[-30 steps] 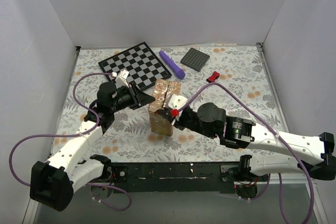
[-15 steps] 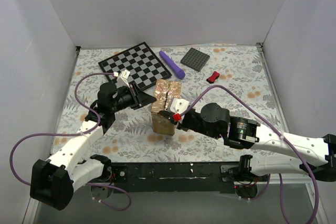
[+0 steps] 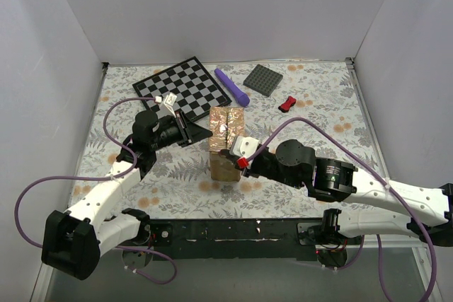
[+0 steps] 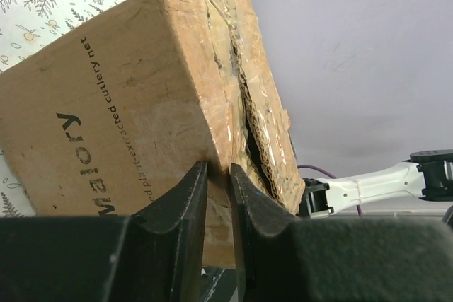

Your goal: Unpack the express box

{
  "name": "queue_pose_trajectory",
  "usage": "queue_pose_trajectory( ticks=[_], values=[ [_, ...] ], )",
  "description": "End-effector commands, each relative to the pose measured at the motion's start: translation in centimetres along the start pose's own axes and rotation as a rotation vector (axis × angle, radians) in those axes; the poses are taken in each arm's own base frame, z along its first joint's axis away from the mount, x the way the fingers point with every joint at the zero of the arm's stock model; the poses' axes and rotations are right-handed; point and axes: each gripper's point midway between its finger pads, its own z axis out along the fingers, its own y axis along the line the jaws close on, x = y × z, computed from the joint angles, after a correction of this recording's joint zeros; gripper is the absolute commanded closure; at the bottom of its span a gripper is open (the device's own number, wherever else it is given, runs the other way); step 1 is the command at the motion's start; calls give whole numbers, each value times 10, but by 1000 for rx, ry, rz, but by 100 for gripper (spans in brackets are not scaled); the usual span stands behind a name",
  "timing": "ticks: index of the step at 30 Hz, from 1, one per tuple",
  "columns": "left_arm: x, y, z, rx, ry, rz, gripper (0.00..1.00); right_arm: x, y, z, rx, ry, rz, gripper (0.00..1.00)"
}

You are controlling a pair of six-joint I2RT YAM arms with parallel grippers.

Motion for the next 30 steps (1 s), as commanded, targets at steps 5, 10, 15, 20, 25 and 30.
queue_pose_trajectory(
  ticks=[5,10,15,20,25,30],
  values=[
    [-23,2,-2,-16,-90,19,49,60,12,-14,-47,229,-47,99],
    [-24,-4,-2,-21,-66,11,36,54,12,-7,-39,216,-40,99],
    [-18,-15,-6,29,-42,-42,44,52,10,-1,-28,216,-40,99],
    [-13,-24,-10,56,-15,-85,51,50,10,3,-24,214,-45,99],
    [-4,-27,-10,44,25,-102,53,47,9,8,-19,211,-54,99],
    [5,-30,-10,47,71,-81,61,47,9,13,-20,216,-63,99]
  ],
)
